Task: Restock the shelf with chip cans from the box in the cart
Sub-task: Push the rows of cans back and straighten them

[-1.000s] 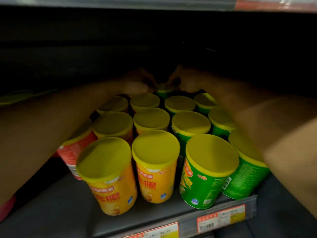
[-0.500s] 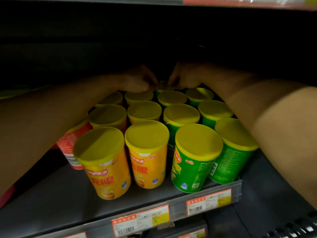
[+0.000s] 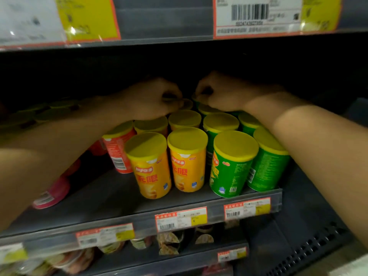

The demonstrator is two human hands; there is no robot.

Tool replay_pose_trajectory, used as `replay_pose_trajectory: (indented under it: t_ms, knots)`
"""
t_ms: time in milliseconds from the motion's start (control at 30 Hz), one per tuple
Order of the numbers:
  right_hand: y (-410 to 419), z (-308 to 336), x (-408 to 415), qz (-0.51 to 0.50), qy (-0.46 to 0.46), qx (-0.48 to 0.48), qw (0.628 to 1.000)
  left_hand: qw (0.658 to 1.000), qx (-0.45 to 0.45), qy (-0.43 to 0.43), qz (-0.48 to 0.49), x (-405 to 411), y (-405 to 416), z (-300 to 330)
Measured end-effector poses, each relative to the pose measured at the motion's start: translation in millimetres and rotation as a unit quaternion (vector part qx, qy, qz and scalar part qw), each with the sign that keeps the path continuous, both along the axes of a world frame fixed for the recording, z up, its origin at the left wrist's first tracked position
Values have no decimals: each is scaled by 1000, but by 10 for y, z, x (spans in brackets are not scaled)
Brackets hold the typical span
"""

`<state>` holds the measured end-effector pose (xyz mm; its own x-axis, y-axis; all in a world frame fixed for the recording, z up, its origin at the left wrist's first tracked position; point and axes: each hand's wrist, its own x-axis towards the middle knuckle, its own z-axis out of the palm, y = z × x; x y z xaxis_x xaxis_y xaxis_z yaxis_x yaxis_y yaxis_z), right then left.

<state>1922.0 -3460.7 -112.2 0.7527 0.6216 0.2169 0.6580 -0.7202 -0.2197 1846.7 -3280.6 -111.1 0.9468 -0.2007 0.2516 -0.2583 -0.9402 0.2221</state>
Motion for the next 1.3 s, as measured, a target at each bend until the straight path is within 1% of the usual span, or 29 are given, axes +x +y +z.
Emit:
replay_pose_trajectory:
  t_ms: [100,200,300,367,433,500,600,800,1167,1300]
  knots:
    - [22,18,-380,21,-6,-24,999,999,20,-12,22,-444,52,-29]
    - [33,14,-703,18,0,-50,999,998,30,-30,48,-802,66,-96]
    - [58,-24,-974,-6,-1,-80,997,994,59,9,87,-1030,-19,-168]
    - [87,-65,-1110,-9,-6,-97,995,990,87,11,111,-1099,-66,-226]
    - [104,-104,-1194,-18,-25,-107,994,988,103,-17,111,-1152,-87,-274]
    - [87,-131,-1258,-24,-42,-110,993,990,110,-40,82,-1214,-79,-320]
    - [13,-153,-1356,-20,-47,-110,993,995,72,-44,47,-1306,-51,-351]
    - [-104,-104,-1570,10,-53,-86,995,998,30,-41,42,-1492,-73,-402]
    - [-110,-131,-1607,13,-58,-82,995,998,0,-30,52,-1550,-102,-425]
    - [-106,-128,-1536,23,-53,-92,994,999,-23,-32,34,-1520,-61,-461]
